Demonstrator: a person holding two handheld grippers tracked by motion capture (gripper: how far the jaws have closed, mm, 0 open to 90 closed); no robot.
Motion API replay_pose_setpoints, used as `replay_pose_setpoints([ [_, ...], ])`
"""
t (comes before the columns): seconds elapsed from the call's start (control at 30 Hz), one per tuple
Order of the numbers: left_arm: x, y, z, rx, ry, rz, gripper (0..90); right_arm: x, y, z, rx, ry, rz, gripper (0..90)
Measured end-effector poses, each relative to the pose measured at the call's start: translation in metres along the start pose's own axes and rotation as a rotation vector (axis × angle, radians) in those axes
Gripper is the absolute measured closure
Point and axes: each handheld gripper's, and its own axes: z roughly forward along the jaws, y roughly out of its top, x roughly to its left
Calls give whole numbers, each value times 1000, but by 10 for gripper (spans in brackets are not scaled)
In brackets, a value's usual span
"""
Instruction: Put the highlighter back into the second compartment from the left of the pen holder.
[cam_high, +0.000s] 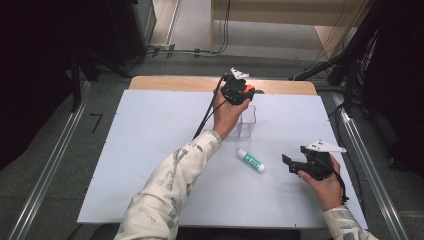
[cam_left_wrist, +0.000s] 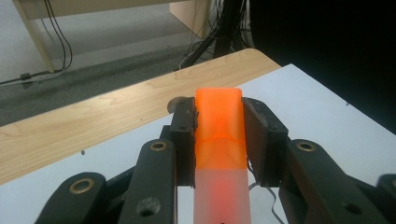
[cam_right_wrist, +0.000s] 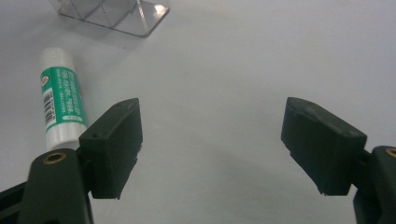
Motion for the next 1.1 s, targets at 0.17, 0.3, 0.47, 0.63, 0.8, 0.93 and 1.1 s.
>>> replay_pose_setpoints([
  [0.17, 0, 0, 0, -2, 1, 1, 673, 0, 0, 0, 1, -1, -2, 196],
  [0.3, 0, 0, -1, 3, 0, 5, 673, 0, 0, 0, 2, -2, -2, 196],
  [0.47, -3, -1, -3, 12, 0, 26, 672, 0, 0, 0, 1, -2, -2, 196],
  [0.63, -6, -4, -5, 13, -2, 33, 671, 1, 0, 0, 2, -1, -6, 195],
  [0.8, -5, -9, -8, 22, -3, 37, 670, 1, 0, 1, 4, -2, -8, 196],
  [0.93, -4, -14, -10, 30, 3, 42, 668, 2, 0, 1, 4, -4, -8, 196],
  [1.1, -3, -20, -13, 28, 8, 37, 608, 3, 0, 2, 9, -1, -11, 196],
])
